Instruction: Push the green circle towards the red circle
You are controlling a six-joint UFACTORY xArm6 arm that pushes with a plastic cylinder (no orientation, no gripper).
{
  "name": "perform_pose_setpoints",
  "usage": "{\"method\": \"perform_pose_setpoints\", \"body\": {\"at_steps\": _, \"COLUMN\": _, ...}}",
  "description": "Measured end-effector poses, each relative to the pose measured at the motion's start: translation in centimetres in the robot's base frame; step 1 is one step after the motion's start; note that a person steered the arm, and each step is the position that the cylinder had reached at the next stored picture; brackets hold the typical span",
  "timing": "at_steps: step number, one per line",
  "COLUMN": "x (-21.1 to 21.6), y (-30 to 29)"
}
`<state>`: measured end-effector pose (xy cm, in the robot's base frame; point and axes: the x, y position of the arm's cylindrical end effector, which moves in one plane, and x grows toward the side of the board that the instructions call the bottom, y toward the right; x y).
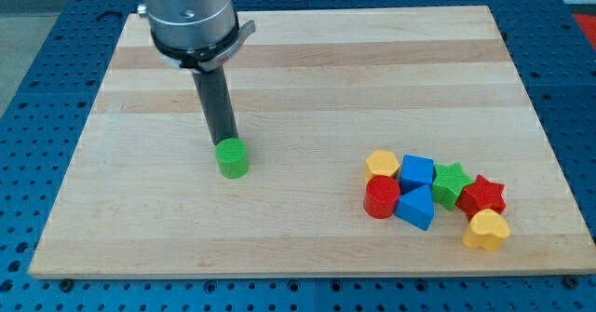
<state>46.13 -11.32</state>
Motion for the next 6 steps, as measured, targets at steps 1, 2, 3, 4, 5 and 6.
{"method": "perform_pose_setpoints", "body": {"at_steps": 1, "x": 0.8, "y": -0.5}}
{"method": "perform_pose_setpoints", "body": {"at_steps": 2, "x": 1.8, "y": -0.3}}
{"method": "perform_pose_setpoints", "body": {"at_steps": 3, "x": 2.5, "y": -1.0}}
{"method": "perform_pose_setpoints", "body": {"at_steps": 4, "x": 3.0, "y": -2.5}}
{"method": "perform_pose_setpoints", "body": {"at_steps": 5, "x": 3.7, "y": -3.4}}
{"method": "perform_pose_setpoints", "body": {"at_steps": 6, "x": 4.2, "y": 1.3}}
